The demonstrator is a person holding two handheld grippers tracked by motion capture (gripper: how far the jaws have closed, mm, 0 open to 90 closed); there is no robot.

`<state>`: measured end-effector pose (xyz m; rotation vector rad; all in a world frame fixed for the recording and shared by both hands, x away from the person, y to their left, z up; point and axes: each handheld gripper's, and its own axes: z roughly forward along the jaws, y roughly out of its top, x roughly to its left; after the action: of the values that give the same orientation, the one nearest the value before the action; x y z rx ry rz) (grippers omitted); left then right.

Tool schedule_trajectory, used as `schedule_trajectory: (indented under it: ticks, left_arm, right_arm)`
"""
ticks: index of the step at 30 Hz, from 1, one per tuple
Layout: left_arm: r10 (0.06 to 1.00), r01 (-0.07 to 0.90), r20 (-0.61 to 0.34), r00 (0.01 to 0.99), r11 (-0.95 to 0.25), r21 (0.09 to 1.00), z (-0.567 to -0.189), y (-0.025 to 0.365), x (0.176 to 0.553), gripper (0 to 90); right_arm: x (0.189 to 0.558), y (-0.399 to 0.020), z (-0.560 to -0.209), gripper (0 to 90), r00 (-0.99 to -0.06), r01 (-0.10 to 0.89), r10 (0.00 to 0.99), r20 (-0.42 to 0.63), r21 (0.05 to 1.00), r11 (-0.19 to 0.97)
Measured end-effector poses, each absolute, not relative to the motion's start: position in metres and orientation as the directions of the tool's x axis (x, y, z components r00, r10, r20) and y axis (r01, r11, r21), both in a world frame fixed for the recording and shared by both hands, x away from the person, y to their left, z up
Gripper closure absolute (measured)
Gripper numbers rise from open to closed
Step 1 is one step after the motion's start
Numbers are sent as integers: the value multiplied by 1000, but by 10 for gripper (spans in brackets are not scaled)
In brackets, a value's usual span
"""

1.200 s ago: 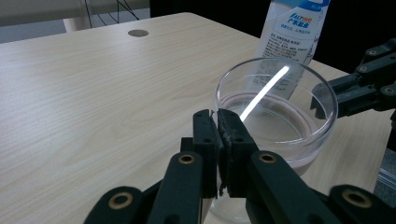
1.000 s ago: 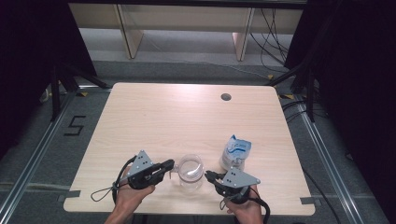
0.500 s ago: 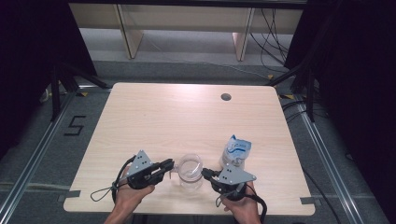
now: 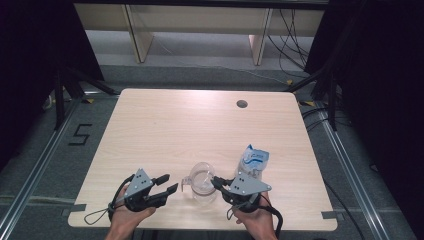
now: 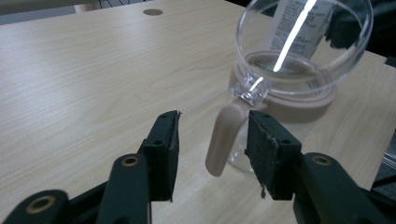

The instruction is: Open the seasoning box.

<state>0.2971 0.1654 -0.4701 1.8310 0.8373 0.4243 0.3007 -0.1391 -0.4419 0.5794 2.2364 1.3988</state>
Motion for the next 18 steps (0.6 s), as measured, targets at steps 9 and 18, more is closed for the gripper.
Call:
schedule_trajectory:
  ticks: [9,18]
  left_arm:
    - [726,384,-90,682,-251,889,-484,172,282,420]
    - [718,384,-81,691,-270,883,-490,173,278,404]
  right_arm:
    - [300,-123,-433,850,-827,87,539,-158,912,402]
    - [297,-112,-430,850,-832,74,531,-160,917,392]
